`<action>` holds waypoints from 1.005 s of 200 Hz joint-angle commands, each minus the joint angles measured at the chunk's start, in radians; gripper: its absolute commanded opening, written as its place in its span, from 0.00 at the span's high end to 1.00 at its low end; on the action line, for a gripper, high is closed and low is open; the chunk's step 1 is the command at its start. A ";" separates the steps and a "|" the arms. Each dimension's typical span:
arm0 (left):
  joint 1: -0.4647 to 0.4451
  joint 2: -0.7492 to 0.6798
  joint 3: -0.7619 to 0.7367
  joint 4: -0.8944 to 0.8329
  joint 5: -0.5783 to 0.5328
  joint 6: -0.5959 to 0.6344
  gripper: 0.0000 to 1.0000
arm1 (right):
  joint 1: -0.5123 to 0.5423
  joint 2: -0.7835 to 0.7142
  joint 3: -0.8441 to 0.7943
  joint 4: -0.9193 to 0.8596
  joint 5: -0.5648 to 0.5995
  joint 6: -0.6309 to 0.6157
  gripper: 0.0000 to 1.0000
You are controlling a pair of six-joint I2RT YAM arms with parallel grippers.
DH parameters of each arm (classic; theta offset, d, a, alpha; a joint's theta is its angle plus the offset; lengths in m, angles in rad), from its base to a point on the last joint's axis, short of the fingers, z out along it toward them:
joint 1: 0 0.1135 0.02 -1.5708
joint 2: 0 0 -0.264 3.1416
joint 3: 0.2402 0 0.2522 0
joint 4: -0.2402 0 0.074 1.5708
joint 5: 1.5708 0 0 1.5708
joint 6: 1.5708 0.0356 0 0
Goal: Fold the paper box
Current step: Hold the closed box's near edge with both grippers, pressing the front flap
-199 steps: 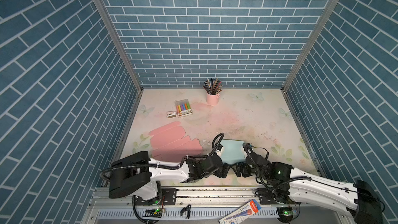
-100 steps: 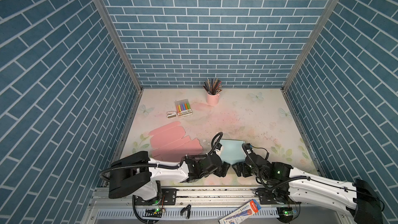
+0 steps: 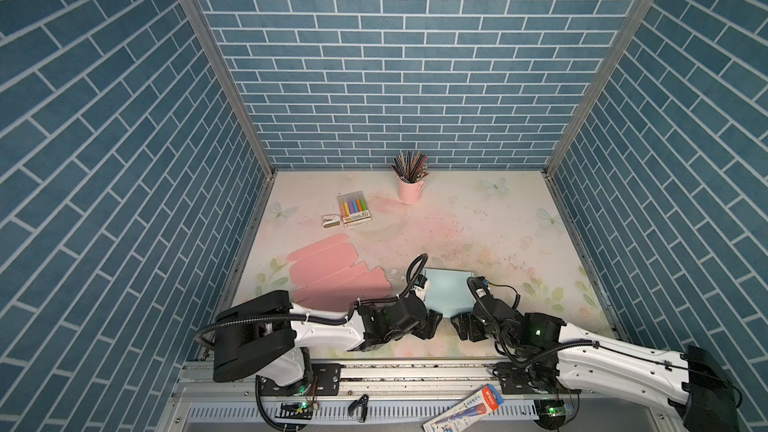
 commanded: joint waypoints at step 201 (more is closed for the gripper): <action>0.011 0.021 0.011 0.043 0.022 0.003 0.37 | 0.007 0.044 0.034 -0.004 0.046 0.017 0.18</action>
